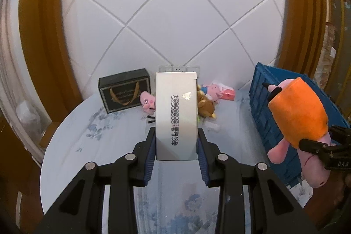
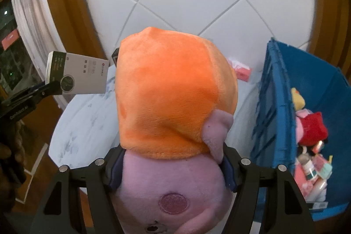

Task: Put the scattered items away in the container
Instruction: 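Carry the white box with left tool while right tool carries the pig over the crate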

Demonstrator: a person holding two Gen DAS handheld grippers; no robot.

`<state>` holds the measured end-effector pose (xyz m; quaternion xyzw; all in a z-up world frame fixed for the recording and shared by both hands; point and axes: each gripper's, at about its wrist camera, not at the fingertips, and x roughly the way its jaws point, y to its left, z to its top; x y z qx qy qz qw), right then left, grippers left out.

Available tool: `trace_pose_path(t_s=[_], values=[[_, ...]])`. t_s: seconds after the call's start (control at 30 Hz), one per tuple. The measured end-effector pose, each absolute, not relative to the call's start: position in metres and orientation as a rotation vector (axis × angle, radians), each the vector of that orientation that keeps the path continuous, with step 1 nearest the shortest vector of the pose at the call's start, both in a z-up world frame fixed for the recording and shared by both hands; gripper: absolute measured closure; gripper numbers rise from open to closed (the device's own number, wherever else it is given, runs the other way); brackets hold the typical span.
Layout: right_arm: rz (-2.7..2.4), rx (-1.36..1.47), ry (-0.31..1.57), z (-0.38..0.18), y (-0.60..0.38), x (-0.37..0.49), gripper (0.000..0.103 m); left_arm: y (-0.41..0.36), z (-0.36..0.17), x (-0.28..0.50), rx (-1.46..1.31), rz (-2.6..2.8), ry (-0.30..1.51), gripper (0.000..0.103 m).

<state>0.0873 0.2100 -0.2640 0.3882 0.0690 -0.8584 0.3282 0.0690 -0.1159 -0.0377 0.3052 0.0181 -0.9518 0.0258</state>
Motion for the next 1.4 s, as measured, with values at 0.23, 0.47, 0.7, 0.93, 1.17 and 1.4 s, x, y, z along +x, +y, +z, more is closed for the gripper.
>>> trace_pose_path(t_s=[0.23,0.47,0.7,0.93,1.17,1.4], values=[[-2.312,0.980,0.109,-0.244,0.254,0.075,0.033,-0.074,-0.027,0.054,0.944,-2.987,0.013,0.070],[-2.365,0.943,0.043,-0.228,0.302,0.057,0.033,-0.023,-0.017,0.031,0.960,-3.044,-0.027,0.070],[-2.428,0.933,-0.017,-0.222,0.356,0.035,0.032,0.040,-0.008,0.000,0.969,-3.145,-0.095,0.070],[-2.536,0.932,-0.089,-0.216,0.420,0.011,0.032,0.110,0.005,-0.025,0.993,-3.275,-0.163,0.070],[-2.631,0.942,-0.132,-0.215,0.478,-0.009,0.032,0.178,0.021,-0.050,0.983,-3.390,-0.267,0.070],[-2.721,0.949,-0.149,-0.219,0.527,-0.014,0.032,0.236,0.020,-0.074,1.044,-3.463,-0.341,0.070]])
